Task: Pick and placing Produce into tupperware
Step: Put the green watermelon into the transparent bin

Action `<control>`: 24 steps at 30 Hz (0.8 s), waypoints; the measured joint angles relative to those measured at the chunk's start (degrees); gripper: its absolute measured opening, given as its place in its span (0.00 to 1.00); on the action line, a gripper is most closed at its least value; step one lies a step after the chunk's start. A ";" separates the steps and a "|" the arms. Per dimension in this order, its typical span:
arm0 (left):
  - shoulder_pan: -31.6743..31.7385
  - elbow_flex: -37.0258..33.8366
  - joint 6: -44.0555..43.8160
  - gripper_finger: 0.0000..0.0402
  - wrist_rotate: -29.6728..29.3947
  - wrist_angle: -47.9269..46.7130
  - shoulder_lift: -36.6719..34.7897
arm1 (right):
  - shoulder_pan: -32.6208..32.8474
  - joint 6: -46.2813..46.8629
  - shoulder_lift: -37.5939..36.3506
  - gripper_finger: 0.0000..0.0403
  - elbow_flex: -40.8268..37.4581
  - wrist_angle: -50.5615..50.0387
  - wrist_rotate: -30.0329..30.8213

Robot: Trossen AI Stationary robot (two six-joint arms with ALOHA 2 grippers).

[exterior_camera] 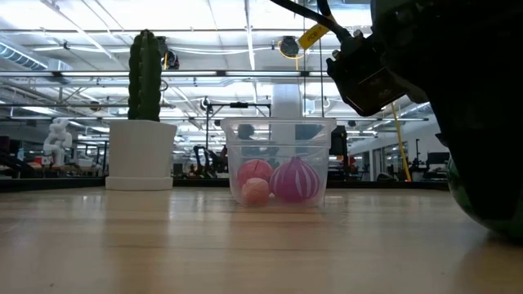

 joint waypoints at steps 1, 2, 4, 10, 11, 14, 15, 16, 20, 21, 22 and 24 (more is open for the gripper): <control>-0.02 0.00 0.00 0.63 0.00 0.00 0.00 | 0.00 -0.01 0.00 0.99 0.00 0.00 0.00; 0.00 0.00 0.00 0.63 0.00 0.00 0.00 | 0.00 -0.01 0.00 0.99 0.00 0.00 -0.02; -0.01 0.00 0.00 0.63 0.00 0.00 0.00 | 0.00 0.02 0.00 0.99 0.00 0.00 -0.05; 0.00 0.00 0.00 0.63 0.00 0.00 0.00 | -0.07 -0.01 0.00 0.99 0.00 0.02 -1.10; -0.02 0.00 0.00 0.63 0.00 0.00 0.00 | -0.07 -0.01 0.00 0.98 -0.01 0.02 -1.11; -0.01 0.00 0.00 0.63 0.00 0.00 0.00 | -0.07 0.02 0.00 0.96 -0.02 -0.02 -1.14; -0.02 0.00 0.00 0.63 0.00 0.00 0.00 | -0.07 0.01 0.00 0.96 -0.02 -0.03 -1.16; -0.02 0.00 0.00 0.63 -0.02 0.00 0.00 | -0.07 -0.01 0.00 0.95 -0.02 -0.04 -1.15; 0.00 0.00 0.00 0.63 -0.02 0.00 0.00 | -0.07 0.02 0.00 0.91 -0.02 -0.07 -1.14; 0.00 0.00 -0.02 0.63 -0.02 0.00 0.00 | -0.07 0.01 0.00 0.91 -0.02 -0.07 -1.15; -0.02 0.00 -0.02 0.63 -0.02 0.00 0.00 | -0.07 0.02 0.00 0.90 -0.02 -0.08 -1.16; -0.01 0.00 -0.02 0.63 -0.02 0.00 0.00 | -0.07 0.02 0.00 0.89 -0.02 -0.09 -1.16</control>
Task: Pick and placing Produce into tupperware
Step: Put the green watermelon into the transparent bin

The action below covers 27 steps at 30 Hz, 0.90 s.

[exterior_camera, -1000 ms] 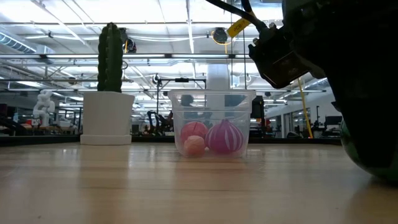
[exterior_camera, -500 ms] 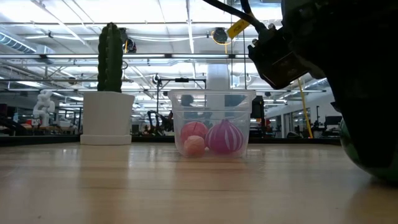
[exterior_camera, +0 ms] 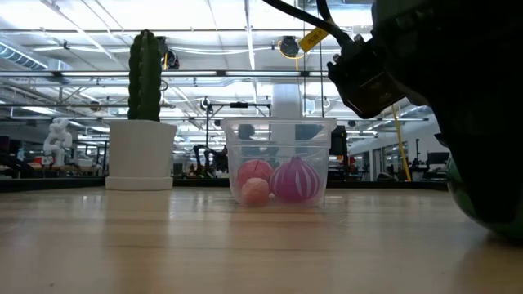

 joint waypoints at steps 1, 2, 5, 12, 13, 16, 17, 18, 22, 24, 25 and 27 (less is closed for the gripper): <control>-0.01 0.00 0.00 0.63 0.00 0.00 0.00 | 0.00 0.00 0.00 0.88 0.00 -0.02 0.00; -0.01 0.00 0.00 0.63 0.00 0.00 0.00 | 0.00 0.00 0.00 0.87 0.00 -0.03 0.00; -0.01 0.00 0.00 0.63 0.00 0.00 0.00 | -0.02 0.01 -0.01 0.85 0.00 -0.09 -0.01; 0.00 0.00 0.00 0.63 0.00 0.00 0.00 | -0.42 0.12 0.00 0.78 -0.04 -0.32 -0.31; 0.00 0.00 0.01 0.63 0.00 0.01 0.00 | -0.57 0.11 0.00 0.77 -0.04 -0.34 -0.32; -0.01 0.00 0.00 0.63 0.00 0.00 0.00 | -0.79 0.15 0.00 0.74 -0.04 -0.44 -0.74; 0.01 0.00 -0.01 0.63 0.00 0.01 0.00 | -0.76 0.13 0.00 0.72 -0.04 -0.46 -0.63; -0.01 0.00 0.00 0.63 0.00 0.02 0.01 | -0.76 0.13 0.00 0.71 -0.04 -0.50 -0.59; -0.01 0.00 0.00 0.63 0.00 0.02 0.02 | -0.76 0.11 -0.02 0.69 -0.04 -0.50 -0.58; -0.01 0.00 0.00 0.63 0.00 0.00 0.02 | -0.76 0.11 -0.02 0.70 -0.04 -0.50 -0.58; 0.01 0.00 0.00 0.63 0.00 0.00 0.02 | -0.76 0.11 -0.02 0.70 -0.04 -0.50 -0.55; -0.01 0.00 0.00 0.63 0.00 0.02 0.02 | -0.76 0.11 -0.02 0.71 -0.04 -0.50 -0.55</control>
